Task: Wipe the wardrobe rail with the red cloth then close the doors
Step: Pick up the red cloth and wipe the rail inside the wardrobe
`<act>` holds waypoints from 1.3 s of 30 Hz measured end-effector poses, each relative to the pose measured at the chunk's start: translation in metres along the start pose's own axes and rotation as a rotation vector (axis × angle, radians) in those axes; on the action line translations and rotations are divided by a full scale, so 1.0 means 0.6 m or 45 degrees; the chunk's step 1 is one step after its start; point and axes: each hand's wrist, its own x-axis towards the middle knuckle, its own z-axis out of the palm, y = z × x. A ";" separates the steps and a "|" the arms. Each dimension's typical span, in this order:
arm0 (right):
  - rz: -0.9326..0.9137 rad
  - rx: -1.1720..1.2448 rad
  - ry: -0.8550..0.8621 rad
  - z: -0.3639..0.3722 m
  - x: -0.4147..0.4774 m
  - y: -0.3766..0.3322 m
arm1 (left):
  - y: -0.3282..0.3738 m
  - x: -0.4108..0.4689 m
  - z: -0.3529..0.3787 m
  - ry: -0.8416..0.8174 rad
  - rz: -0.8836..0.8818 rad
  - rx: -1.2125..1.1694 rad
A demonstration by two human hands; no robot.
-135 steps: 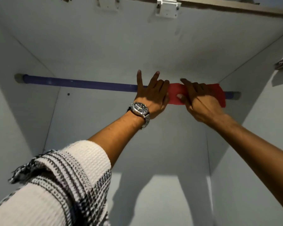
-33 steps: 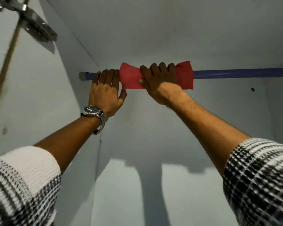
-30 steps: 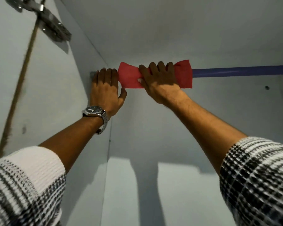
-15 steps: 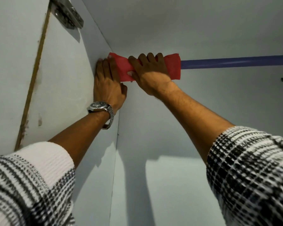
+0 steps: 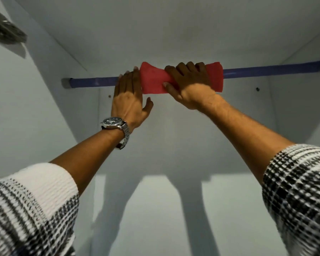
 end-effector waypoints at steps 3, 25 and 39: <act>0.047 0.003 -0.037 -0.013 -0.043 0.091 | 0.088 0.014 0.012 -0.010 0.016 -0.015; 0.229 -0.049 -0.249 -0.056 -0.173 0.391 | 0.380 0.078 0.040 -0.102 0.204 -0.088; -0.003 -0.146 -0.098 -0.029 -0.037 0.067 | 0.082 0.036 -0.024 -0.115 -0.040 0.057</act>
